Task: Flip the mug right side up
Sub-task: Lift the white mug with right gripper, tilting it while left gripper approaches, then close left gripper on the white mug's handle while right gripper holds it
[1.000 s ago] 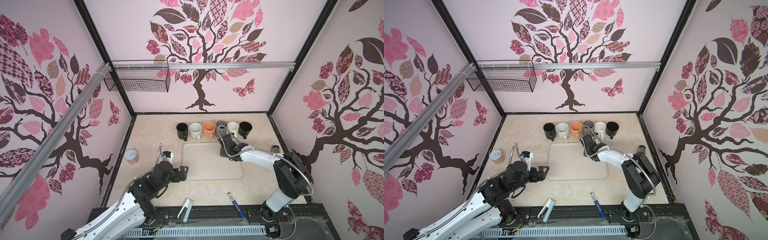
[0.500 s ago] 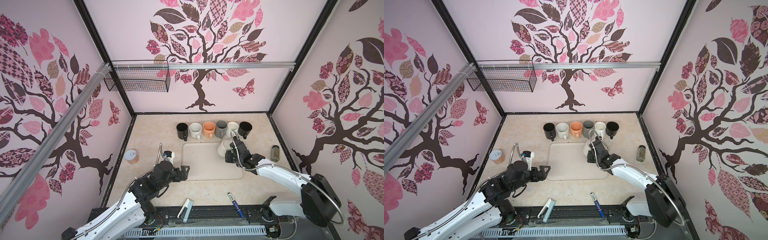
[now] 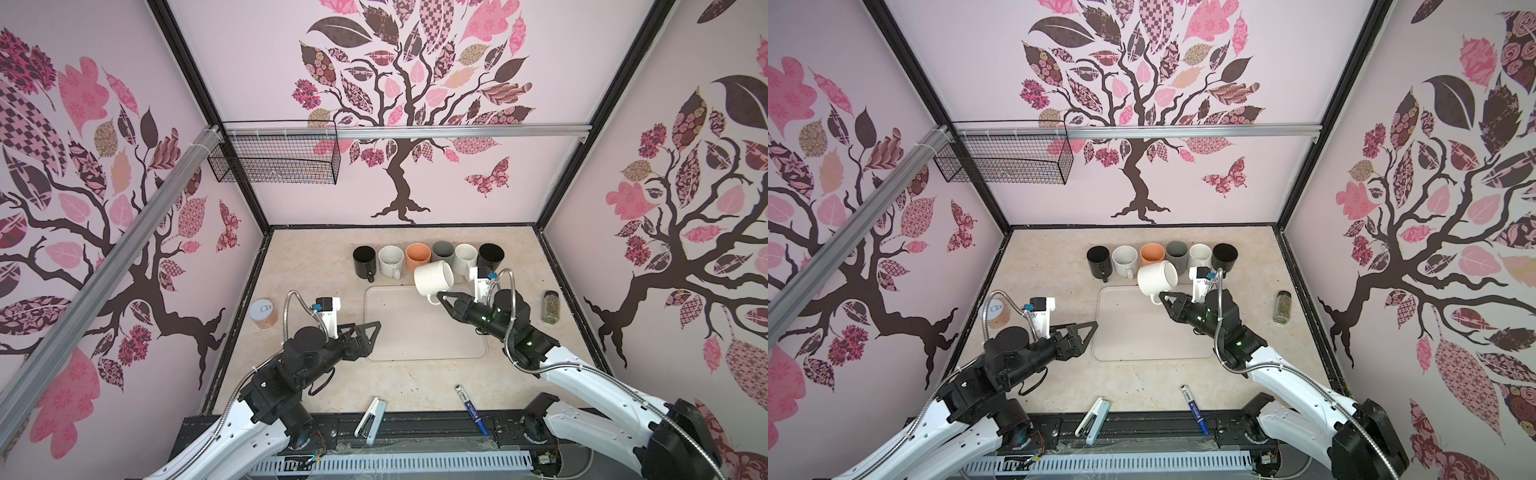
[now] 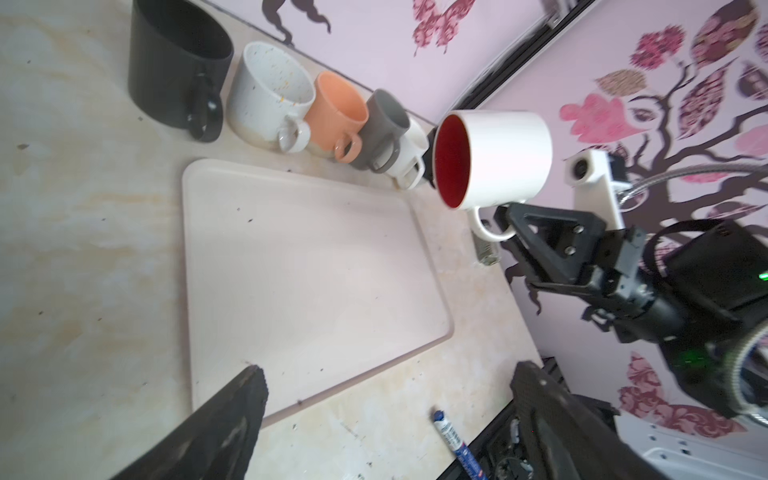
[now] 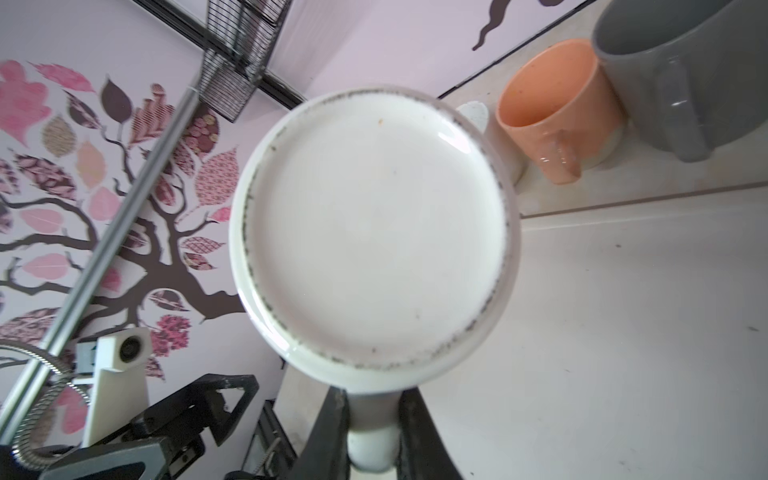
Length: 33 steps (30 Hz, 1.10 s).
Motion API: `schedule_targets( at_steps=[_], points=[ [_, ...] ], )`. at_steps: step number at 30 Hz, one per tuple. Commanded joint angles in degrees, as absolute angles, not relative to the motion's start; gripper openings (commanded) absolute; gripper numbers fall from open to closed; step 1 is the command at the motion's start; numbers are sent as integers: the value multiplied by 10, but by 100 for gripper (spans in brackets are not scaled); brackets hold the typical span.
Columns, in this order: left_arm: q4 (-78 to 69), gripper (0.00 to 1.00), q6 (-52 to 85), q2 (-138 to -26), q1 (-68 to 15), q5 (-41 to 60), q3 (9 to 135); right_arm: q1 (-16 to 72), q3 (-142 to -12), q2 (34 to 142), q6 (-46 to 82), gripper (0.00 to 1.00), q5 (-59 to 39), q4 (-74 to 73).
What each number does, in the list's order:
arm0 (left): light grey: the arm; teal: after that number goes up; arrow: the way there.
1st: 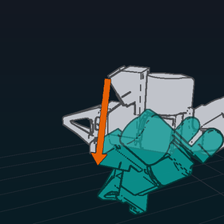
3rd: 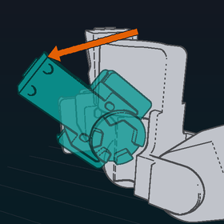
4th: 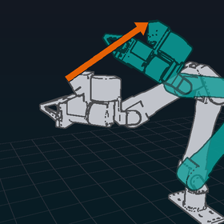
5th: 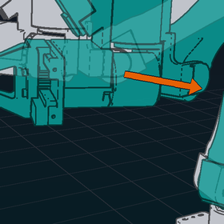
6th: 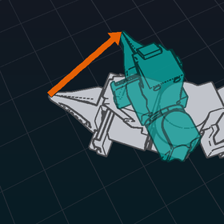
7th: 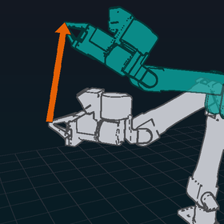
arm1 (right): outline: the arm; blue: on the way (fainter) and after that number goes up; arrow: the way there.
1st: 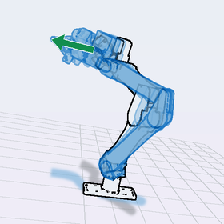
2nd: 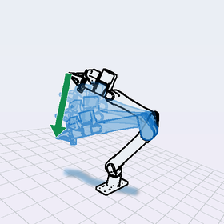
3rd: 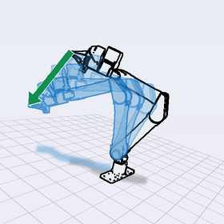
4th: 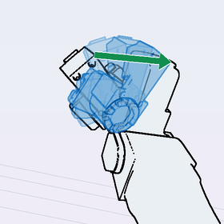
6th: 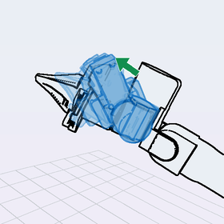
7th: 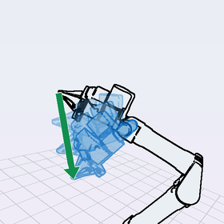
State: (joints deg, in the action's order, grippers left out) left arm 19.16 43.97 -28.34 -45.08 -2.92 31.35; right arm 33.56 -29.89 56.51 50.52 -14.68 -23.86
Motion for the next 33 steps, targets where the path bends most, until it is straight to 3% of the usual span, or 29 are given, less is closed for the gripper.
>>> schedule_targets(
  at_steps=[1,6,14,20,33],
  points=[
    [107,95,464,-273,-450,-13,297,333,-291,554,618,0,-199,-474],
    [0,93,489,-293,-450,18,297,333,-263,587,712,0,-221,-628],
    [-209,87,557,-417,-450,99,299,334,-234,672,834,0,-242,-833],
    [-276,77,588,-479,-450,121,317,336,-242,696,835,0,-266,-854],
    [-361,68,630,-559,-452,152,337,347,-259,730,834,0,-293,-882]
  ],
)
